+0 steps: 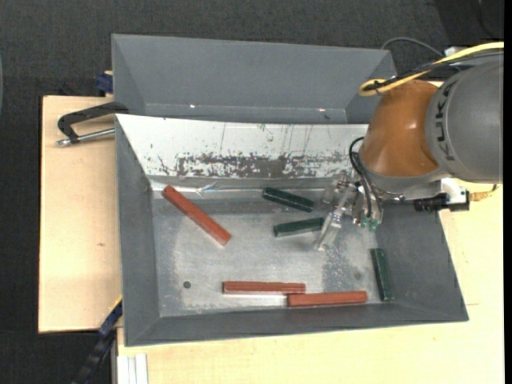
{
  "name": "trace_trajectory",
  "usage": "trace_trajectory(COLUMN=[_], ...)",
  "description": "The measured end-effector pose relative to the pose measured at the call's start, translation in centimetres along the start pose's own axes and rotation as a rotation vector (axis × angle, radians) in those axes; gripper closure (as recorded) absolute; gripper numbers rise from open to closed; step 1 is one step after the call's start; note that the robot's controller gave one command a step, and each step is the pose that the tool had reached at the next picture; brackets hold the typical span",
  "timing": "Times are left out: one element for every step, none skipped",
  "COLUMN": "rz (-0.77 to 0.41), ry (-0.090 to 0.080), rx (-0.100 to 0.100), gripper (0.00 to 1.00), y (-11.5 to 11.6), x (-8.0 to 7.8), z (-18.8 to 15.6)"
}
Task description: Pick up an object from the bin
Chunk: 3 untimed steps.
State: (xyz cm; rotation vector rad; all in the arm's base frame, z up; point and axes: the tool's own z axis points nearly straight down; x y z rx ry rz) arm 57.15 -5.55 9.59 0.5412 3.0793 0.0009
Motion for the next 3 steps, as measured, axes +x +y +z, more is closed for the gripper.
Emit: trace_trajectory(rz=[-0.059,-0.059,-0.032], ry=[0.015,0.014,0.01], rx=[0.001,0.001,0.0], gripper=[1.0,1.0,1.0], y=[5.3,5.3,6.7], x=[4.3,4.3,3.0], z=[1.5,1.5,-10.5])
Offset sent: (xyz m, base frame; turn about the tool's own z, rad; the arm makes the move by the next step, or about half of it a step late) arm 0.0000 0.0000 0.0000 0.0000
